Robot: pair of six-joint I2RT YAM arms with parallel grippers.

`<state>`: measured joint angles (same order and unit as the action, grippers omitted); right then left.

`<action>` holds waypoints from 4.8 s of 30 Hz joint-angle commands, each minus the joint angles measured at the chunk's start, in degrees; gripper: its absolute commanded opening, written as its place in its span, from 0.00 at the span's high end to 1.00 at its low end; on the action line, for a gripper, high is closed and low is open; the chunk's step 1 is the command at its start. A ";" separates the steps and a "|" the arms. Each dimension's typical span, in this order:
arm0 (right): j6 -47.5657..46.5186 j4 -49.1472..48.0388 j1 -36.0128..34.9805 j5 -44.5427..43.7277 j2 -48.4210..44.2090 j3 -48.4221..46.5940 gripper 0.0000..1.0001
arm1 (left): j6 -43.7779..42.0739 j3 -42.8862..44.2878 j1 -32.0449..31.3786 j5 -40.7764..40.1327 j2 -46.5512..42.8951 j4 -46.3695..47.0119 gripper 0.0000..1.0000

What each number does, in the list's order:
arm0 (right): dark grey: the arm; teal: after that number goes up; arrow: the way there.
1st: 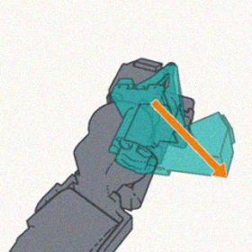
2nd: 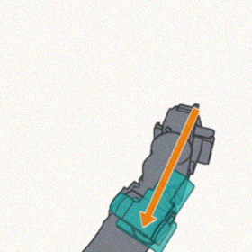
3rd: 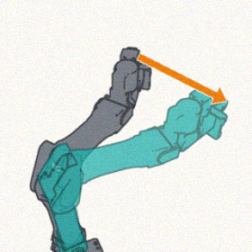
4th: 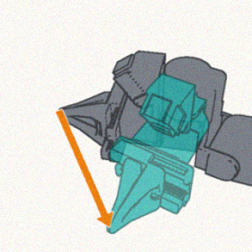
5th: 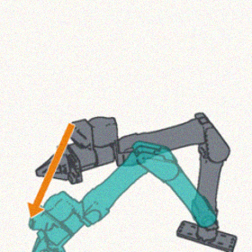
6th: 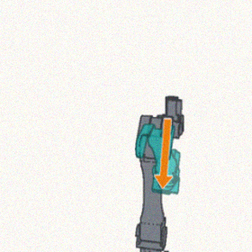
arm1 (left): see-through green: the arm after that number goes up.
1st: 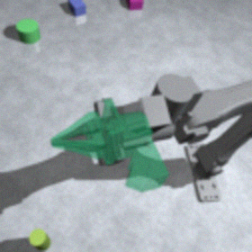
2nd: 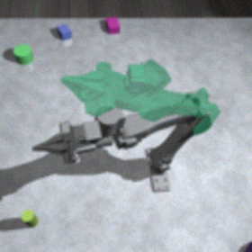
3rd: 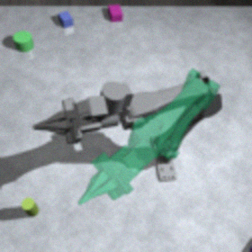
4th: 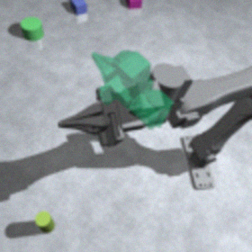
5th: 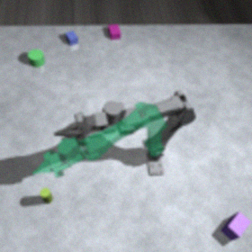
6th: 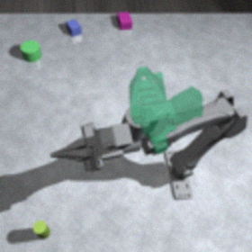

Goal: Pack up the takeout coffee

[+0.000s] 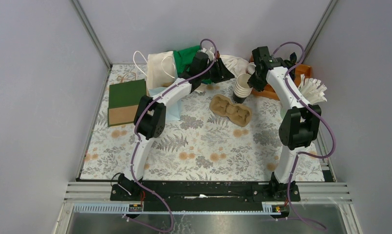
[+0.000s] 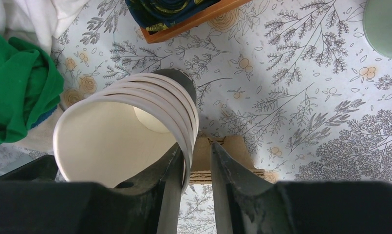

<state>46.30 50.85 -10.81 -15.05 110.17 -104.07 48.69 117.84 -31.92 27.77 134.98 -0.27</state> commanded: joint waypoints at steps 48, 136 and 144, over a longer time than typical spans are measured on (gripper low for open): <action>-0.58 4.47 -2.11 3.71 1.63 -11.10 1.00 | -0.27 -1.63 0.29 2.14 -1.62 -0.21 0.55; -28.63 -25.44 -17.84 24.13 -18.86 34.10 1.00 | -19.75 -42.08 2.83 -31.80 -61.92 -30.87 0.01; -29.21 -25.93 -17.89 22.86 -18.51 34.82 0.72 | -22.10 -48.68 2.92 -33.03 -67.82 -26.21 0.01</action>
<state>18.09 26.57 -28.14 8.49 91.35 -69.01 28.12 72.44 -29.02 -2.52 71.11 -31.16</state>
